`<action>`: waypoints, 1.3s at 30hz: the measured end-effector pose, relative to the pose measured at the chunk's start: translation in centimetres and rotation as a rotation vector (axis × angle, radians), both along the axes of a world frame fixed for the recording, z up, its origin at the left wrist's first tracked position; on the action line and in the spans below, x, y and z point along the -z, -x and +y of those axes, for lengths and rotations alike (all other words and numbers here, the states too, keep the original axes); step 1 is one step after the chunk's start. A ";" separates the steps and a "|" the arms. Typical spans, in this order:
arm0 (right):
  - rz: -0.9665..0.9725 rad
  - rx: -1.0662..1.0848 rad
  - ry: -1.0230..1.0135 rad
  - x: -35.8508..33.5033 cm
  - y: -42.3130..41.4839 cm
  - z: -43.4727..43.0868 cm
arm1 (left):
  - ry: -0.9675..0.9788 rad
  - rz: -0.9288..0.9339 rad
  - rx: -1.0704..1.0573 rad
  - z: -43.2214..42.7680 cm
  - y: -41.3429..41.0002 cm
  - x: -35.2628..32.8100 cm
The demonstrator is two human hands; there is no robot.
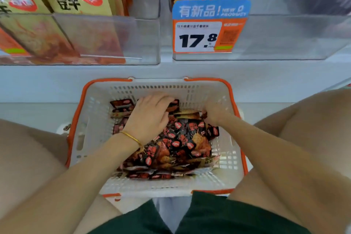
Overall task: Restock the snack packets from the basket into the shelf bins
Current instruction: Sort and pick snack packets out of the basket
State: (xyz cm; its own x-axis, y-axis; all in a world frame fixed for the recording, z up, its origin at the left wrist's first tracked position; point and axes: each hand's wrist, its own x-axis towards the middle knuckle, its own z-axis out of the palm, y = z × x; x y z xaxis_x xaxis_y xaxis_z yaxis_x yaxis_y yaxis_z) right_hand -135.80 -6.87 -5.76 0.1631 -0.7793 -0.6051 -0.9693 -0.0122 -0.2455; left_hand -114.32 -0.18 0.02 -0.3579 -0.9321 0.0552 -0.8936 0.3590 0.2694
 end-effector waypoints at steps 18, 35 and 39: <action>0.302 -0.076 0.092 4.6 0.2 0.0 | -0.221 0.108 -0.021 -0.3 0.6 2.9; 0.172 -0.191 -0.205 4.0 0.1 1.2 | -0.319 0.132 -0.051 1.0 0.9 2.1; 0.068 -0.239 -0.180 -1.5 -0.2 -1.7 | -0.333 0.171 -0.067 0.4 1.2 1.9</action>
State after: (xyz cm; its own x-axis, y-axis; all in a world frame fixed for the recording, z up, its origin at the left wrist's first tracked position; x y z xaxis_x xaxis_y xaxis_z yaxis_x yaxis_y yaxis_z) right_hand -135.56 -8.55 -4.29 0.2834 -0.6032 -0.7455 -0.9585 -0.2039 -0.1993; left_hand -115.48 0.18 -1.87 -0.3071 -0.9302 -0.2007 -0.8443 0.1690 0.5086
